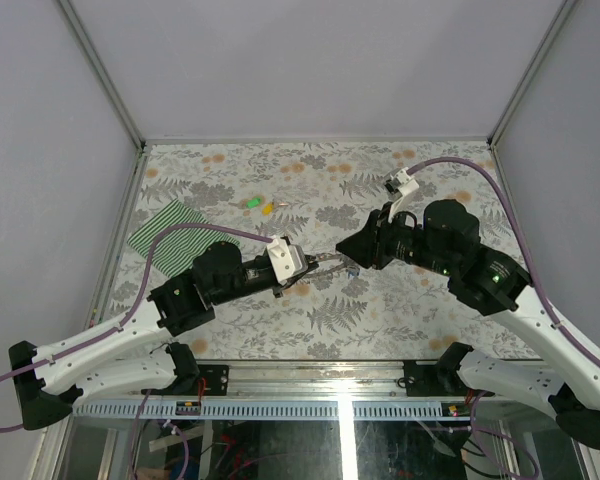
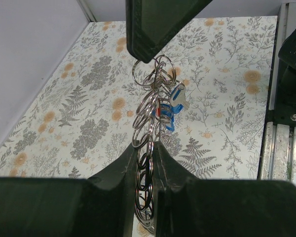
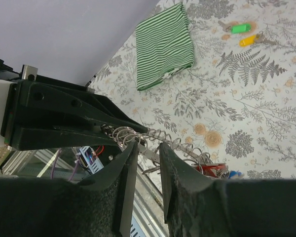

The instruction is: Put the keys on the keyring

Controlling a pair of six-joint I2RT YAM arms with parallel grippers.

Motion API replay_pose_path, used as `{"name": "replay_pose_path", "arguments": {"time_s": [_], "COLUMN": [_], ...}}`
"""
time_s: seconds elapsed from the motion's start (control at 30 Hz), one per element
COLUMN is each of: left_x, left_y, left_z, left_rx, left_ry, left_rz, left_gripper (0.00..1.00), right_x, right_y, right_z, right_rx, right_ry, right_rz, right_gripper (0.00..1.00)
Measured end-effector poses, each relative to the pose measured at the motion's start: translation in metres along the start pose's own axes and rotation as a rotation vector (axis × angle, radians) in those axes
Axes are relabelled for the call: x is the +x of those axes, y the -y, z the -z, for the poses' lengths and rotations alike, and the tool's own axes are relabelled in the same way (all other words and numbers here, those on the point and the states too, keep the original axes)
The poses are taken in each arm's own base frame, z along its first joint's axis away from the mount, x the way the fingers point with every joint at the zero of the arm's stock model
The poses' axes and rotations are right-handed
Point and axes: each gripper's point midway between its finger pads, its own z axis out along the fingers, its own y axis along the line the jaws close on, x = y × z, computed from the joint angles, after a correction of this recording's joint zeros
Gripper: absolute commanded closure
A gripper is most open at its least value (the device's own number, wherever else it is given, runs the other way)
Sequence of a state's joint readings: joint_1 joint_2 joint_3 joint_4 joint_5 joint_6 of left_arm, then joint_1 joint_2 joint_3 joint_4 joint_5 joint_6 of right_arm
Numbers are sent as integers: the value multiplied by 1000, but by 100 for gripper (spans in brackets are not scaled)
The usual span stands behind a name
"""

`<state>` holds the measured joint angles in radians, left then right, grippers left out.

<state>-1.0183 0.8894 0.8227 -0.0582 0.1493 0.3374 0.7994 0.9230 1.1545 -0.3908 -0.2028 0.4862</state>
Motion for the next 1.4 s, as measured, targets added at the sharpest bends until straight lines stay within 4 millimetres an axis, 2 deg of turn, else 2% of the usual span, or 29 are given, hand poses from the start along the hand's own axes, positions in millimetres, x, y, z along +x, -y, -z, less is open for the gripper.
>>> {"name": "replay_pose_path", "arguments": {"time_s": [0.2, 0.63, 0.7, 0.9, 1.0, 1.07, 1.23, 1.4], "left_x": [3, 1, 2, 5, 6, 7, 7, 5], "left_y": [-1, -6, -6, -6, -6, -7, -7, -8], "left_z": [1, 2, 2, 2, 3, 3, 3, 2], "left_rx": [-8, -30, -30, -34, -36, -38, -41, -40], "left_ry": [-13, -19, -25, -35, -41, -47, -48, -51], "left_rz": [1, 1, 2, 3, 4, 4, 4, 5], "left_gripper": [100, 100, 100, 100, 100, 100, 100, 100], "right_x": [8, 21, 19, 0, -6, -8, -19, -10], "right_y": [5, 16, 18, 24, 29, 27, 9, 9], "right_z": [4, 12, 14, 29, 33, 33, 26, 9], "right_rx": [37, 98, 111, 172, 206, 200, 107, 85], "right_ry": [-48, -135, -123, -17, 14, 25, 60, 2], "right_rz": [-8, 17, 20, 33, 34, 35, 27, 17], "right_gripper": [68, 56, 58, 73, 74, 71, 52, 48]}}
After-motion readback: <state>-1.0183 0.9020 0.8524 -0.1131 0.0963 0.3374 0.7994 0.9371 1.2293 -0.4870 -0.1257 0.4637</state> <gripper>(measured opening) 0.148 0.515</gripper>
